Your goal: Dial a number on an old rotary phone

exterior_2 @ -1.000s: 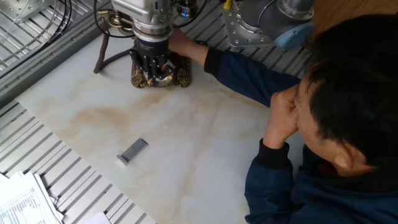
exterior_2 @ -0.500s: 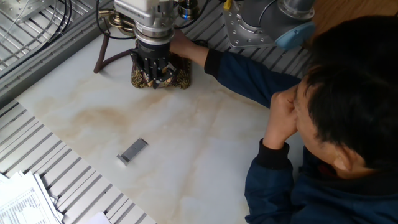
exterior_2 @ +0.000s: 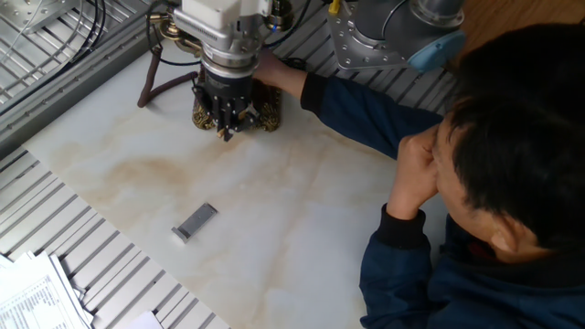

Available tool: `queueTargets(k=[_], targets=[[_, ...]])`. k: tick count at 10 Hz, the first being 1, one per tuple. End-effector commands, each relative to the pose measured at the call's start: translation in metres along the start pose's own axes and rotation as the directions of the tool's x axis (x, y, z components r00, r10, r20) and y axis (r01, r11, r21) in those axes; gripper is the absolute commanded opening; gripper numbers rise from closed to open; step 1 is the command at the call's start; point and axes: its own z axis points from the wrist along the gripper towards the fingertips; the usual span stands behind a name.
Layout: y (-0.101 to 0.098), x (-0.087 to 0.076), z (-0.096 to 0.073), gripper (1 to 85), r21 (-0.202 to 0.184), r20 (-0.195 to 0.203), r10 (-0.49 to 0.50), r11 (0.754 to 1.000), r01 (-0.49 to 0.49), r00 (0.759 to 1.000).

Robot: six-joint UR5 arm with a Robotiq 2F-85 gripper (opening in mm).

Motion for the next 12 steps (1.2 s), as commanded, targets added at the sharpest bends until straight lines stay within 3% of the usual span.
queueTargets(k=[1, 4, 6, 10, 12], targets=[[0.0, -0.01, 0.009, 2.0, -0.009, 0.027, 0.002, 1.0, -0.001, 1.0], [-0.009, -0.012, -0.005, 2.0, -0.016, 0.011, -0.035, 0.999, 0.035, 0.999], [-0.011, -0.011, -0.017, 2.0, -0.049, -0.004, -0.076, 0.996, 0.076, 0.997], [-0.03, 0.007, -0.03, 2.0, 0.018, -0.036, -0.242, 0.97, 0.243, 0.97], [-0.034, 0.017, -0.033, 2.0, 0.018, -0.062, -0.267, 0.963, 0.269, 0.962]])
